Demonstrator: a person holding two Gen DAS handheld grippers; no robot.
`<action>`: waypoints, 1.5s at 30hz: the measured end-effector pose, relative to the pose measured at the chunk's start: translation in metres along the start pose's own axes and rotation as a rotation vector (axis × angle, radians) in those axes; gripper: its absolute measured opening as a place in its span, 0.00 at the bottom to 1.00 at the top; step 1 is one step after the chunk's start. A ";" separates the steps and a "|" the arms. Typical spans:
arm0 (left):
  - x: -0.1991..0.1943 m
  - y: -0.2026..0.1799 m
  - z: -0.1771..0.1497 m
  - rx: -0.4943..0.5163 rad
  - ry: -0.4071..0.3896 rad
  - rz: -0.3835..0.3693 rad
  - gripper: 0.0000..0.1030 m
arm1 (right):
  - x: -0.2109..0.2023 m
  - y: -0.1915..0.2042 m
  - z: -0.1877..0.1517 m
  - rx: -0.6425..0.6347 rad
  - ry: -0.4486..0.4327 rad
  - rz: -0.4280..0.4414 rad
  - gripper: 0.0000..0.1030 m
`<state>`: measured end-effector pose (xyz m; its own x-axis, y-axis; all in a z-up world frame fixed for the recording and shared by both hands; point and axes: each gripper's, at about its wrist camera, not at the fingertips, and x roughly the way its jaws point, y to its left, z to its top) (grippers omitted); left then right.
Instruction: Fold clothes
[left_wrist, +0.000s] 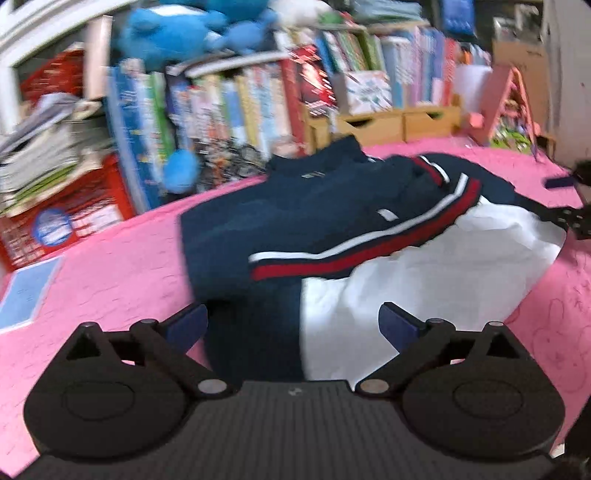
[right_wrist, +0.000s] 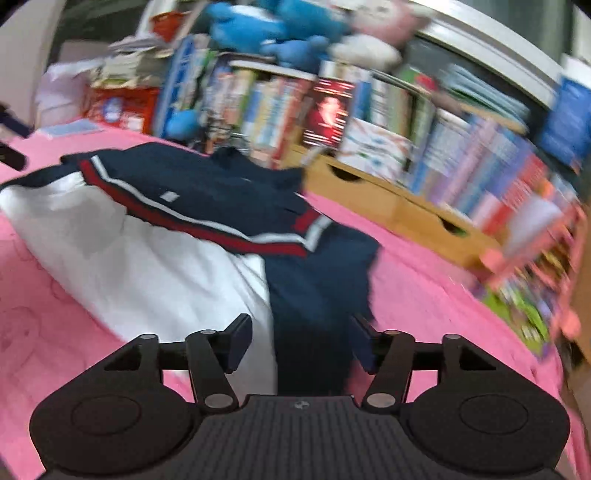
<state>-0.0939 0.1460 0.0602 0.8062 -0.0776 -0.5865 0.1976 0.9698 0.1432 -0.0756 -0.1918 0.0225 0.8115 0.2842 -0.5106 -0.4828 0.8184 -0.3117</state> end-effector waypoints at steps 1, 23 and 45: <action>0.010 -0.004 0.003 0.009 0.007 -0.010 0.97 | 0.010 0.004 0.006 -0.015 -0.001 0.006 0.62; 0.068 0.027 0.004 -0.216 0.058 -0.071 0.43 | 0.101 -0.025 0.026 0.282 0.092 0.174 0.35; 0.165 0.059 0.164 -0.051 -0.093 0.208 0.15 | 0.169 -0.067 0.153 0.237 -0.123 -0.090 0.12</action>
<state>0.1424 0.1521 0.1024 0.8750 0.1060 -0.4724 -0.0045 0.9775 0.2111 0.1441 -0.1220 0.0798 0.8886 0.2517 -0.3835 -0.3279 0.9331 -0.1475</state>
